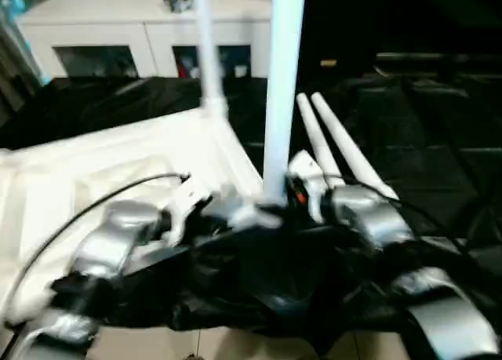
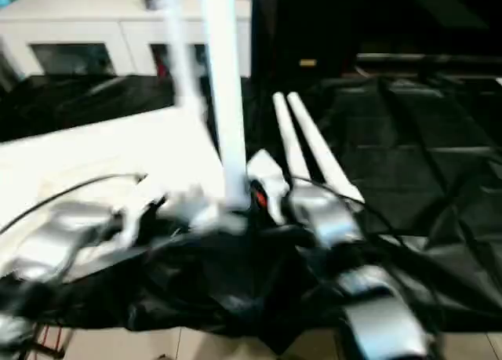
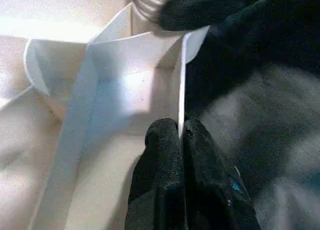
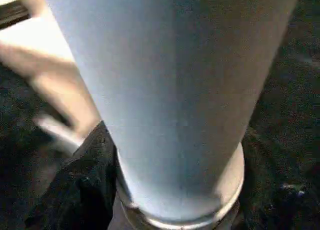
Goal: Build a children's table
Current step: Rotate leg to tighten
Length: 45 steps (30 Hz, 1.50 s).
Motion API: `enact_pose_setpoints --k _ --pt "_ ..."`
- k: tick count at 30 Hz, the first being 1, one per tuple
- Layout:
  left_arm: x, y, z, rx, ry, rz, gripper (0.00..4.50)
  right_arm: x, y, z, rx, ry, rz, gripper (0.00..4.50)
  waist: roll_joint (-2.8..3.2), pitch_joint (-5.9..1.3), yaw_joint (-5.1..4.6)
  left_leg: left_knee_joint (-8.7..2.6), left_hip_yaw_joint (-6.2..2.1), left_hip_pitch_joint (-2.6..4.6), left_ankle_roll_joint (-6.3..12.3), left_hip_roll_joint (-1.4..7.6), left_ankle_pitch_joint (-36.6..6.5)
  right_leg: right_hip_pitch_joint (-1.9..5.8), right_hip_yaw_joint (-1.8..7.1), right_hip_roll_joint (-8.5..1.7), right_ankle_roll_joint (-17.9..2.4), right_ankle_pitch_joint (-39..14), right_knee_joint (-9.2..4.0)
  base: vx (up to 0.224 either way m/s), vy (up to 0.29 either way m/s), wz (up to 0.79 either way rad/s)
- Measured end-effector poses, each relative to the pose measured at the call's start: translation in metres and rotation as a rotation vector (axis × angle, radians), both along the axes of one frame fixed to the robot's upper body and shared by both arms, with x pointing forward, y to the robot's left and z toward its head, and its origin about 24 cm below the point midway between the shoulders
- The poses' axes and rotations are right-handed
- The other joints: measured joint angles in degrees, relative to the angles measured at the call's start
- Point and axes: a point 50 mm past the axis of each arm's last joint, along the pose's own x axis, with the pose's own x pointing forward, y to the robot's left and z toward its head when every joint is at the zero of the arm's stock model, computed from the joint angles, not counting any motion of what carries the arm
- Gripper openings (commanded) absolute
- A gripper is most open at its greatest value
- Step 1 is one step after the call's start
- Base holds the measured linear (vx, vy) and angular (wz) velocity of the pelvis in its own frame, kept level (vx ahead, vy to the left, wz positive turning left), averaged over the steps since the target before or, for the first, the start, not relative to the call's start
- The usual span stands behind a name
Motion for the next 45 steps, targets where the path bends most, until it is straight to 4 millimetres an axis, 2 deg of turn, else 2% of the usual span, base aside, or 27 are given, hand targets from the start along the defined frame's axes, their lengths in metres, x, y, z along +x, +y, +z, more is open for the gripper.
enact_pose_setpoints --k 2,4,5,7,10,11,14,17,19,23,26,27,31,32,36,38,40,43,45 --pt "0.005 -0.01 -0.001 -0.006 -0.01 0.062 0.0 0.006 0.007 0.0 -0.008 0.003 -0.138 2.75 0.03 0.01 -0.03 -0.04 -0.04 0.22 0.0 -0.01 0.0 0.13 -0.04 -0.01 0.02 -0.01 -0.06 0.0 0.0 0.0" --pt "0.007 -0.014 -0.002 -0.004 -0.014 0.086 0.0 0.008 0.01 -0.001 -0.014 -0.001 -0.199 2.75 0.15 -0.06 -0.02 -0.08 -0.04 0.29 0.0 -0.03 0.0 0.26 -0.05 -0.05 0.05 -0.03 -0.06 0.0 0.0 0.0" --pt "0.008 -0.016 -0.003 -0.001 -0.018 0.09 0.0 0.009 0.011 -0.002 -0.014 -0.005 -0.214 3.1 0.18 -0.08 0.0 -0.1 -0.04 0.31 0.0 -0.04 -0.01 0.3 -0.05 -0.06 0.08 -0.05 -0.06 0.0 0.0 0.0" --pt "0.008 -0.017 -0.002 0.005 -0.029 0.087 0.0 0.009 0.01 -0.003 -0.004 -0.008 -0.228 3.45 0.19 -0.09 0.05 -0.13 -0.04 0.28 0.0 -0.04 0.0 0.32 -0.06 -0.08 0.12 -0.07 -0.07 0.0 0.0 0.0" --pt "0.008 -0.017 -0.002 0.011 -0.039 0.075 0.0 0.008 0.012 -0.003 0.012 -0.001 -0.212 3.54 0.19 -0.09 0.0 -0.14 -0.06 0.23 0.0 -0.04 0.0 0.31 -0.06 -0.08 0.12 -0.07 -0.07 0.0 0.0 0.0" --pt "0.008 -0.017 -0.001 0.014 -0.041 0.063 0.0 0.008 0.012 -0.002 0.015 -0.002 -0.203 3.82 0.19 -0.09 -0.03 -0.14 -0.07 0.23 0.0 -0.03 0.0 0.29 -0.06 -0.08 0.12 -0.07 -0.07 0.0 0.0 0.0" --pt "0.007 -0.015 -0.001 0.025 -0.05 0.033 0.0 0.007 0.012 -0.001 0.031 -0.008 -0.16 4.01 0.19 -0.08 -0.14 -0.15 -0.08 0.17 0.0 -0.02 0.0 0.24 -0.07 -0.07 0.11 -0.07 -0.06 0.0 0.0 0.0" --pt "0.005 -0.01 0.0 0.035 -0.059 -0.005 0.0 0.006 0.007 0.0 0.027 -0.017 -0.081 4.01 0.21 -0.07 -0.25 -0.16 -0.08 0.12 0.0 -0.01 -0.01 0.21 -0.07 -0.07 0.12 -0.07 -0.05 0.0 0.0 0.0" --pt "0.001 -0.002 0.001 0.039 -0.058 -0.065 0.0 0.002 0.0 0.002 0.01 -0.022 0.054 4.01 0.24 -0.06 -0.2 -0.17 -0.06 0.05 0.01 0.01 -0.01 0.18 -0.08 -0.06 -0.03 0.0 -0.04 0.0 0.0 0.0" --pt "-0.009 0.011 0.005 0.045 -0.032 -0.209 0.0 -0.012 -0.012 0.006 0.007 -0.014 0.313 4.01 0.26 -0.06 0.4 -0.12 -0.02 -0.34 0.18 0.04 0.05 0.04 -0.09 -0.08 -0.03 -0.17 -0.03 0.0 0.0 0.0" --pt "-0.013 0.013 0.006 0.033 -0.014 -0.252 0.0 -0.016 -0.018 0.009 0.009 0.008 0.406 4.01 0.26 -0.05 0.61 -0.09 0.03 -0.39 0.48 0.02 0.11 0.04 -0.06 -0.16 -0.05 -0.2 -0.06 0.0 0.0 0.0" --pt "-0.014 0.013 0.006 0.031 -0.011 -0.264 0.0 -0.017 -0.02 0.01 0.005 0.012 0.427 3.76 0.25 -0.05 0.68 -0.08 0.05 -0.39 0.48 0.02 0.11 0.04 -0.06 -0.17 -0.05 -0.2 -0.07 0.0 0.0 0.0" --pt "-0.018 0.014 0.007 0.02 0.014 -0.317 0.0 -0.024 -0.028 0.011 -0.01 0.033 0.513 3.59 0.26 -0.05 1.37 -0.1 0.08 -0.34 0.45 0.04 0.11 0.04 -0.05 -0.17 -0.01 -0.23 -0.01 0.0 0.0 0.0" --pt "-0.019 0.015 0.007 0.019 0.02 -0.331 0.0 -0.027 -0.029 0.011 -0.008 0.042 0.534 3.34 0.26 -0.05 1.54 -0.1 0.08 -0.33 0.44 0.04 0.1 0.04 -0.05 -0.16 0.0 -0.23 0.01 0.0 0.0 0.0" --pt "-0.02 0.016 0.007 0.018 0.028 -0.351 0.0 -0.028 -0.028 0.012 -0.011 0.054 0.552 3.21 0.26 -0.05 1.67 -0.1 0.08 -0.31 0.18 0.04 -0.04 0.07 -0.03 -0.16 0.0 -0.23 0.04 0.0 0.0 0.0" --pt "-0.02 0.016 0.007 0.018 0.029 -0.351 0.0 -0.029 -0.028 0.012 -0.008 0.058 0.549 2.93 0.26 -0.05 1.68 -0.1 0.07 -0.32 0.18 0.04 -0.04 0.08 -0.02 -0.16 0.0 -0.23 0.05 0.0 0.0 0.0" --pt "-0.02 0.017 0.006 0.019 0.03 -0.344 0.0 -0.031 -0.028 0.01 -0.004 0.057 0.539 2.88 0.26 -0.05 1.7 -0.11 0.07 -0.31 0.18 0.04 -0.04 0.09 -0.02 -0.16 0.02 -0.24 0.04 0.0 0.0 0.0" --pt "-0.018 0.018 0.005 0.024 0.025 -0.296 0.0 -0.028 -0.023 0.007 0.005 0.04 0.462 2.8 0.26 -0.05 1.59 -0.11 0.05 -0.28 0.17 0.04 -0.03 0.1 -0.02 -0.16 0.01 -0.24 0.06 0.0 0.0 0.0" --pt "-0.012 0.017 0.003 0.024 0.007 -0.216 0.0 -0.02 -0.016 0.003 0.021 0.02 0.321 2.79 0.25 -0.06 1.06 -0.11 0.04 -0.2 0.14 0.03 -0.02 0.13 -0.01 -0.15 0.02 -0.23 0.06 0.0 0.0 0.0"
